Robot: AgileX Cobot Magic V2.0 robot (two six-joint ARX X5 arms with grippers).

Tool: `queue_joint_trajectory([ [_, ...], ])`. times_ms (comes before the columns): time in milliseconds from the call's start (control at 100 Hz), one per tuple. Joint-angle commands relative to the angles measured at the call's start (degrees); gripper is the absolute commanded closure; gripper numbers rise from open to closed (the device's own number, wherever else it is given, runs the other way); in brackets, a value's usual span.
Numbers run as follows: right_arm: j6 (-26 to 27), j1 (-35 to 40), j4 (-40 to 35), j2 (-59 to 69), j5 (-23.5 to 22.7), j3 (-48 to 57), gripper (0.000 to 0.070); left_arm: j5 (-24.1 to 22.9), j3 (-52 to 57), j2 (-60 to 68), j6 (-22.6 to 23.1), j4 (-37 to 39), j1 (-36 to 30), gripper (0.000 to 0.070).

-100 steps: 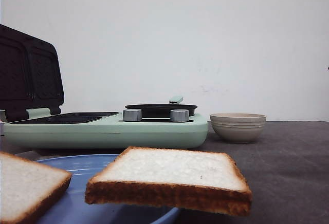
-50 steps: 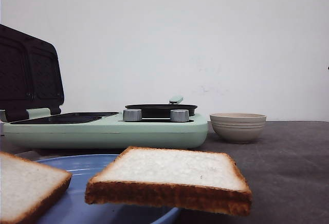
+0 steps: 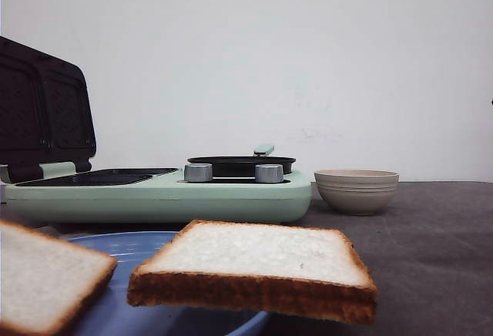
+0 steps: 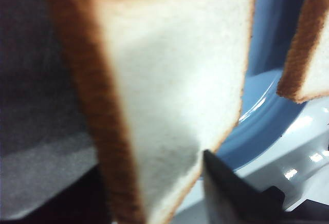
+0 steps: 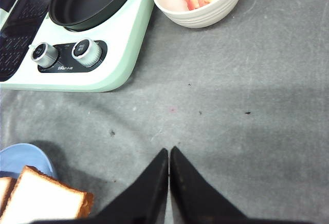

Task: Make breakfast with bread and shrimp
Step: 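Lower the left gripper to the bread slice on the blue plate, then grasp the bread slice edge with the left gripper and lift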

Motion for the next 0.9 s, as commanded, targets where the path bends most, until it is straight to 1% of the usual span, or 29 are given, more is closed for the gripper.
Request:
queue_joint_trajectory([
  [0,-0.68,0.22,0.7,0.28,-0.2,0.7,0.07,0.02,0.63,0.61,0.09,0.17,-0.31,0.0616],
  [40,-0.68,0.22,0.7,0.26,-0.22,0.68,0.07,0.0,0.63,0.59,0.09,0.22,-0.31,0.0655],
  [60,-0.68,0.22,0.7,0.28,-0.22,0.68,0.07,0.0,0.63,0.57,0.11,0.26,-0.31,0.0688],
  [80,-0.68,0.22,0.7,0.26,-0.2,0.7,0.07,-0.04,0.63,0.57,0.13,0.31,-0.28,0.0697],
  [390,-0.68,0.22,0.7,0.26,-0.2,0.68,0.07,-0.92,1.09,0.0,0.11,1.05,-0.28,0.0696],
  [650,-0.68,0.22,0.61,0.28,-0.2,0.68,0.07,-4.28,4.85,-2.56,0.13,0.04,-0.28,0.0696],
  [890,-0.68,0.22,0.48,0.26,-0.22,0.68,0.07,-8.61,8.04,-5.01,0.59,0.22,-0.28,0.0696],
])
